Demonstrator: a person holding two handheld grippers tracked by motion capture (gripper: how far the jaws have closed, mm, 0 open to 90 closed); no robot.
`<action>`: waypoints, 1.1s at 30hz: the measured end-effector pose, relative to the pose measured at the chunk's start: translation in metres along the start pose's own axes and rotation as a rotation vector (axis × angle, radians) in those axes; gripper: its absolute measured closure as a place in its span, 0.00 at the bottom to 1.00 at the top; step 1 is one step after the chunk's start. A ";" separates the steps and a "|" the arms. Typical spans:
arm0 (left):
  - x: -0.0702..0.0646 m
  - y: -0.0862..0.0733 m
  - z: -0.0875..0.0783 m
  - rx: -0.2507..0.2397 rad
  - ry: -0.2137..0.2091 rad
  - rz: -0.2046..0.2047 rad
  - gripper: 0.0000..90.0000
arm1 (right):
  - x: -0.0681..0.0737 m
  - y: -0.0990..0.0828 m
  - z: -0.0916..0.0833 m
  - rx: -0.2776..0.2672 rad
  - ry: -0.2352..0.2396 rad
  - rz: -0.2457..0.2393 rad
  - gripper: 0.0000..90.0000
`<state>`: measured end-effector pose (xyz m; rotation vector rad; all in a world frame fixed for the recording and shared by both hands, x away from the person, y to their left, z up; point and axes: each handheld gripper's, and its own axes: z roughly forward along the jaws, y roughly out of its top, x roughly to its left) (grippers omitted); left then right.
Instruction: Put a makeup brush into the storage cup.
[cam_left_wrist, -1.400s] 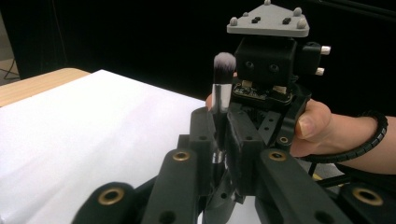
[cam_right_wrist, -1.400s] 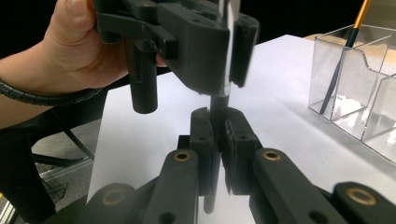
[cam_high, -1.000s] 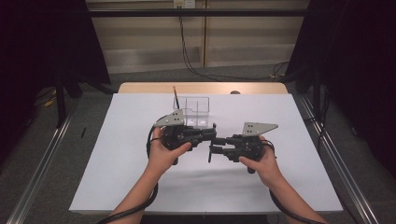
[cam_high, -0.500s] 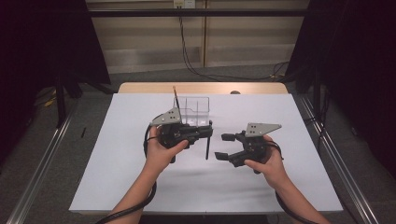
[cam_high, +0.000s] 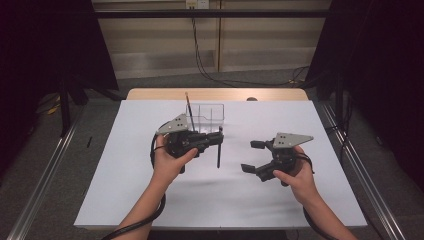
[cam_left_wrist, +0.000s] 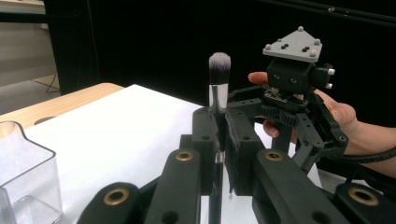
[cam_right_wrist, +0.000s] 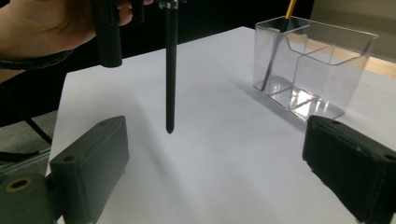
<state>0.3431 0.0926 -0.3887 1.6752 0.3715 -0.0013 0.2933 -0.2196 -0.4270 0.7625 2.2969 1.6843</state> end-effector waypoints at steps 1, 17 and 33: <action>0.000 0.000 -0.001 -0.005 0.004 -0.003 0.93 | -0.001 -0.001 -0.002 -0.003 -0.006 0.001 0.08; 0.013 0.006 -0.010 -0.033 0.065 -0.002 0.93 | -0.007 -0.011 -0.022 0.007 -0.052 0.006 0.06; 0.029 0.010 -0.016 -0.052 0.125 -0.005 0.93 | -0.010 -0.019 -0.033 0.014 -0.078 0.010 0.05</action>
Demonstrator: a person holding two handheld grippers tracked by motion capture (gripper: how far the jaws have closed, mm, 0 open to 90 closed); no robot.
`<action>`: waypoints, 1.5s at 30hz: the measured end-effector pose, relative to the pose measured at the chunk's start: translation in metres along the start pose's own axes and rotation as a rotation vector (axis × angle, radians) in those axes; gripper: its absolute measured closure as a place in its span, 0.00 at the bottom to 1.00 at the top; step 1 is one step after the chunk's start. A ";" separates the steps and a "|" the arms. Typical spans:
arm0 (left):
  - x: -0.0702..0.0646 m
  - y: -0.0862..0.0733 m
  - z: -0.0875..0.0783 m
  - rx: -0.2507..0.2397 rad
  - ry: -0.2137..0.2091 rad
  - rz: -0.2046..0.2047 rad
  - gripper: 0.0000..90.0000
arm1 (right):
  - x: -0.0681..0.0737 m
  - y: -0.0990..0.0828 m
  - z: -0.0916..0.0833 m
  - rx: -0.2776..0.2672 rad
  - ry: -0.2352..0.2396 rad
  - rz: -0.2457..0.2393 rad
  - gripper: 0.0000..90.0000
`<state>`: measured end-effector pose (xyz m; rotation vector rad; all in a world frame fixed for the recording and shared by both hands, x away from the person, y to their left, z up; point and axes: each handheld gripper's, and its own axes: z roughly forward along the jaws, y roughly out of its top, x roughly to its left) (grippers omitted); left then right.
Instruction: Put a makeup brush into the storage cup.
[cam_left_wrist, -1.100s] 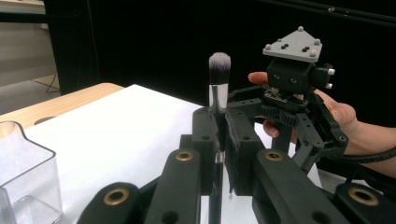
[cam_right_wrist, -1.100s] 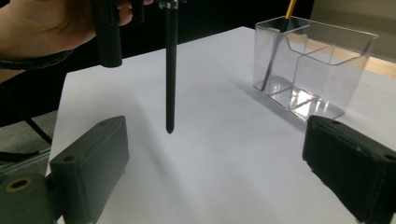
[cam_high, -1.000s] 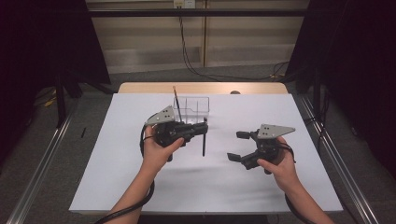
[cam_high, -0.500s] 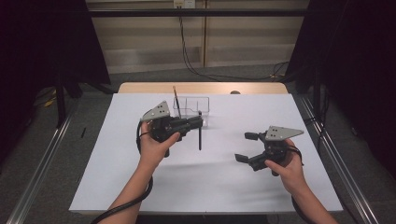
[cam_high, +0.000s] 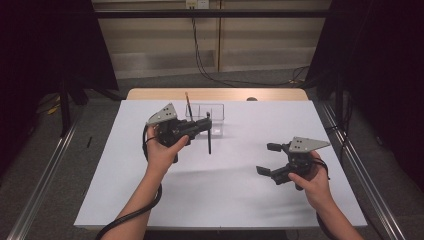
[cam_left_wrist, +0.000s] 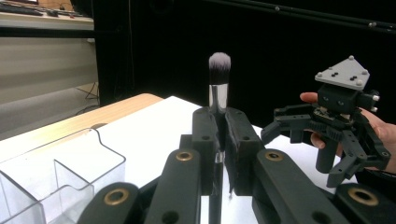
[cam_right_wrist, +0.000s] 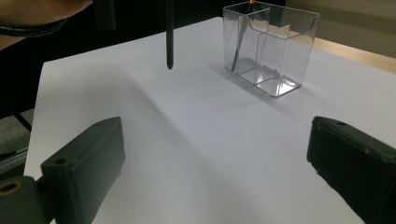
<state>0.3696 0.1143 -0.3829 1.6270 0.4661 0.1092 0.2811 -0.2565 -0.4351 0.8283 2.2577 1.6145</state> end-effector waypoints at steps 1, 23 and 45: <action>0.001 0.000 0.000 -0.003 0.003 0.002 0.93 | 0.000 0.000 -0.001 0.001 -0.001 0.000 0.05; 0.019 0.018 0.000 -0.032 0.083 0.024 0.93 | -0.005 -0.007 -0.018 -0.013 -0.001 -0.005 0.03; 0.029 0.024 -0.010 -0.057 0.132 0.036 0.93 | -0.007 -0.017 -0.041 -0.028 -0.040 -0.002 0.02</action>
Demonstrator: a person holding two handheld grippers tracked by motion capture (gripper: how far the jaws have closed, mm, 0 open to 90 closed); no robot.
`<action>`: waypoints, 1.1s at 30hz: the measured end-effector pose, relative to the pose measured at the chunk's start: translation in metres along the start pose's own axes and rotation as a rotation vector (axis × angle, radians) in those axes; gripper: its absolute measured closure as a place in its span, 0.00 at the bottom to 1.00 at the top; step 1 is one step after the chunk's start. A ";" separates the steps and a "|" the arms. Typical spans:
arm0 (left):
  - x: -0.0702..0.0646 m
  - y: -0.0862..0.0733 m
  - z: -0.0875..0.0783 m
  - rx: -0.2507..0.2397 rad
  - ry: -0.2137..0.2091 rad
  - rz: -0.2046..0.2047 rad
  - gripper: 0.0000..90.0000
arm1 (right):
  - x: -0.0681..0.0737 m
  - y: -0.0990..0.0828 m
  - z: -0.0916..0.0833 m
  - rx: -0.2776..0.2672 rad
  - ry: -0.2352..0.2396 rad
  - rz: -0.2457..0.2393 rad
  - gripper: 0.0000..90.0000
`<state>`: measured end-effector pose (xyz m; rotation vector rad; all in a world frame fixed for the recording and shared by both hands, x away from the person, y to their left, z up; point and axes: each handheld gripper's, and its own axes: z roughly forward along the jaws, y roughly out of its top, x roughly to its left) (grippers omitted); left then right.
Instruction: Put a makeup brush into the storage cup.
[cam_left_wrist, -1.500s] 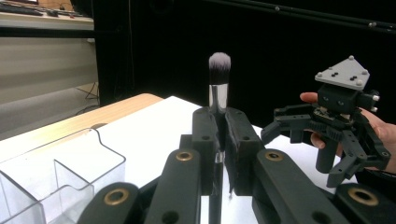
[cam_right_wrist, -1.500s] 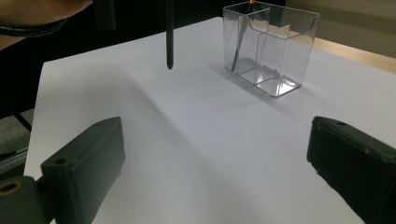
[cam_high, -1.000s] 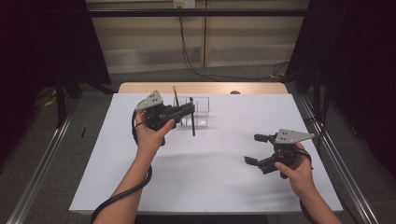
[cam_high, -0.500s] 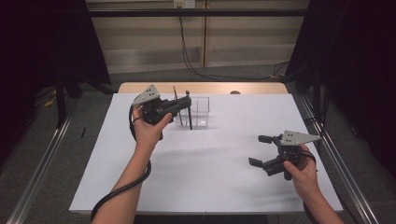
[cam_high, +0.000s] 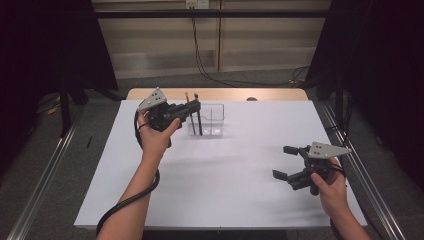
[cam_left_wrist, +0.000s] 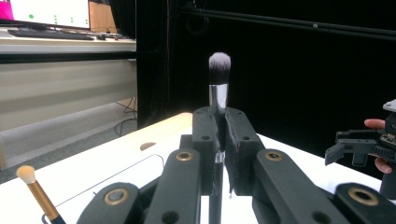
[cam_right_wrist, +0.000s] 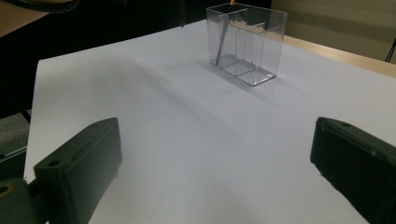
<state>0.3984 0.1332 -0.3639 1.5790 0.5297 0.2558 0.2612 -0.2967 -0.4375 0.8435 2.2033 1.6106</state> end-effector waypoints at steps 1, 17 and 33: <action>0.000 0.000 0.000 -0.001 0.001 0.000 0.93 | 0.000 -0.001 -0.001 0.001 -0.002 0.002 0.02; 0.007 0.005 -0.001 -0.014 0.025 -0.002 0.93 | 0.000 -0.014 -0.011 -0.006 -0.017 0.024 0.02; 0.017 0.020 0.001 -0.034 0.057 0.020 0.93 | 0.001 -0.018 -0.015 -0.017 -0.022 0.022 0.02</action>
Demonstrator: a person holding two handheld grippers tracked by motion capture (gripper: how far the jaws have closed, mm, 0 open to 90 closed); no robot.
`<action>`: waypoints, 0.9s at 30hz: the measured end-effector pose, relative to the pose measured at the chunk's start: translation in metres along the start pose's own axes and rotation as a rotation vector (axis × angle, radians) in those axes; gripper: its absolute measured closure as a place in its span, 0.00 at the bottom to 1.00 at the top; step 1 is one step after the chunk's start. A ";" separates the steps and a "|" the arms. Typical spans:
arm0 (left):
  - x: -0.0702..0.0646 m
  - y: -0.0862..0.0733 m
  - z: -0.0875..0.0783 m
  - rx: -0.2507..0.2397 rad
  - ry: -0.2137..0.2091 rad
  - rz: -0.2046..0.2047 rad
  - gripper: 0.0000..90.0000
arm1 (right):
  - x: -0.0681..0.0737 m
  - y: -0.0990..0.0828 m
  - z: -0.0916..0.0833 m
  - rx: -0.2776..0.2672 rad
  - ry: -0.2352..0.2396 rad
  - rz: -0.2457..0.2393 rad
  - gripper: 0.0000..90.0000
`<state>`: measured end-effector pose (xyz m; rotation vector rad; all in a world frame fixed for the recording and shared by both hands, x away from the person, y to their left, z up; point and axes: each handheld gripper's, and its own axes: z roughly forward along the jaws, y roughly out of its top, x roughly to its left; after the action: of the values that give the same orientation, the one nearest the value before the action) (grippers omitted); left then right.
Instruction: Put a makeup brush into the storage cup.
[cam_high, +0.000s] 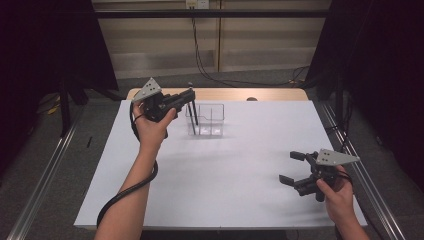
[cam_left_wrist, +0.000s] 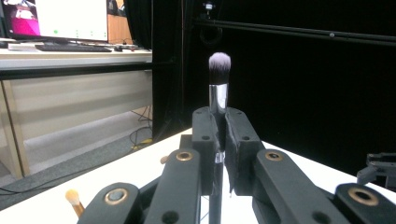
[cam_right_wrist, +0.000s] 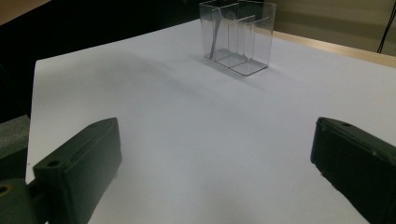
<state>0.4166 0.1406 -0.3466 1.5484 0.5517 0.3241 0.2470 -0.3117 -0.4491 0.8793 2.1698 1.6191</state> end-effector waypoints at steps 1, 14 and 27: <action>0.000 0.001 0.001 0.000 0.002 0.005 0.93 | 0.000 0.000 0.000 0.000 0.000 0.001 0.02; 0.008 0.012 0.010 -0.009 0.028 0.025 0.93 | -0.001 0.000 -0.002 -0.010 0.001 0.001 0.02; 0.016 0.015 0.020 -0.023 0.069 0.035 0.93 | -0.001 0.000 -0.003 -0.015 0.005 0.000 0.02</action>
<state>0.4421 0.1325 -0.3350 1.5299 0.5735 0.4109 0.2461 -0.3147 -0.4488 0.8715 2.1584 1.6375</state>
